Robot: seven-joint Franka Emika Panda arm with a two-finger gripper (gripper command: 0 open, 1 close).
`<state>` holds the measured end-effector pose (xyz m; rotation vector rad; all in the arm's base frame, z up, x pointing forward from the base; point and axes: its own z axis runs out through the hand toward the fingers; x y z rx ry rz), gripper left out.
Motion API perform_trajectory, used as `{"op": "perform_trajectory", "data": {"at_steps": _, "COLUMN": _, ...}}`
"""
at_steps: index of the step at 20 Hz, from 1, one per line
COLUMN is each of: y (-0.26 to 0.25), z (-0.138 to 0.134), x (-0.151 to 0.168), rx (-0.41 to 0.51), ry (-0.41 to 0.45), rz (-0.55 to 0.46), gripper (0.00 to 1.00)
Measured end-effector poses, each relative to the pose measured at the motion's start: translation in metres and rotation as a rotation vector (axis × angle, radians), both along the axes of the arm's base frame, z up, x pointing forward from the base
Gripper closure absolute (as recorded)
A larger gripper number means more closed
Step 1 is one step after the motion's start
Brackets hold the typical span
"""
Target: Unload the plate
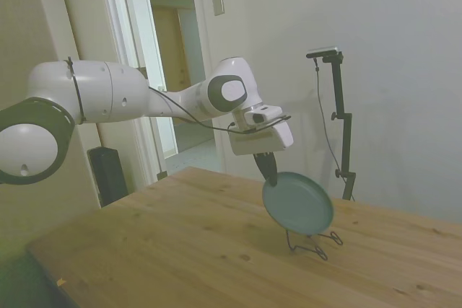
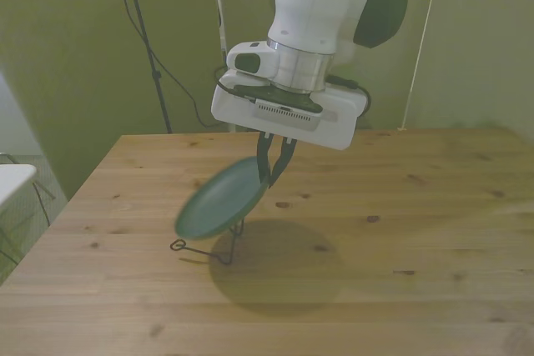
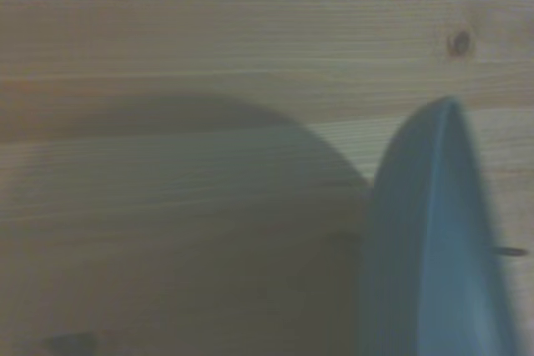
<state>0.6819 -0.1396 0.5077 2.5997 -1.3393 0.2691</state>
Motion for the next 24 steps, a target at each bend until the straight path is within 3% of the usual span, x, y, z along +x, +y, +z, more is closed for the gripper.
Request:
{"op": "perform_trajectory", "data": {"at_steps": 11, "y": -0.004, "z": 0.019, "x": -0.006, "rx": 0.003, "ry": -0.039, "rz": 0.0, "gripper": 1.0}}
{"op": "perform_trajectory", "data": {"at_steps": 17, "y": 0.01, "z": 0.063, "x": -0.015, "rx": 0.044, "ry": -0.097, "rz": 0.023, "gripper": 1.0}}
{"op": "perform_trajectory", "data": {"at_steps": 24, "y": 0.078, "z": 0.109, "x": -0.024, "rx": 0.111, "ry": -0.143, "rz": 0.118, "gripper": 1.0}}
